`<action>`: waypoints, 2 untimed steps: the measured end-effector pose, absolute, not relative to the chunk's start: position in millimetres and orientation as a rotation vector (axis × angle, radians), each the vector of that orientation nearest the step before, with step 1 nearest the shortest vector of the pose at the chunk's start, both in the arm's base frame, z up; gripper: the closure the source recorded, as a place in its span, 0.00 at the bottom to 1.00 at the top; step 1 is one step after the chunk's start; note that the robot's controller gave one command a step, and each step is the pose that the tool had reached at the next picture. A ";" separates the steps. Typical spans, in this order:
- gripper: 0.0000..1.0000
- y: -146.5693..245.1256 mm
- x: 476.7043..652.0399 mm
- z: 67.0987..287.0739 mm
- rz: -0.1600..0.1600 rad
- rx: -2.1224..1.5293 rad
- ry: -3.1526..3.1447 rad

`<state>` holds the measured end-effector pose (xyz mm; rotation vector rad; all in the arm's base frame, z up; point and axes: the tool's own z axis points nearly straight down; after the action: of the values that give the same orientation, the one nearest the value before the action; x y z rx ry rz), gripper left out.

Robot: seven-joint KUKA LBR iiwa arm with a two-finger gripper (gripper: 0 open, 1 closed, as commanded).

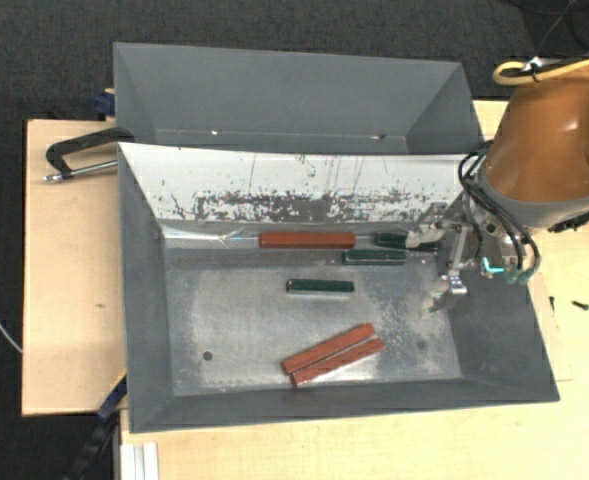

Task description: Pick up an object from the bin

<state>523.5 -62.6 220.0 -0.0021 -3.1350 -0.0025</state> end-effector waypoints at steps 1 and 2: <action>0.00 -62.4 525.1 223.7 -0.001 0.000 -3.143; 0.00 -42.7 589.8 169.3 0.001 0.048 -3.155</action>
Offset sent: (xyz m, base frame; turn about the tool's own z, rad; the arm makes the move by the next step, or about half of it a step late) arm 0.0681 0.0214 -0.0600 -0.0351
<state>589.8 -42.7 169.3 0.0484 -3.1552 0.0008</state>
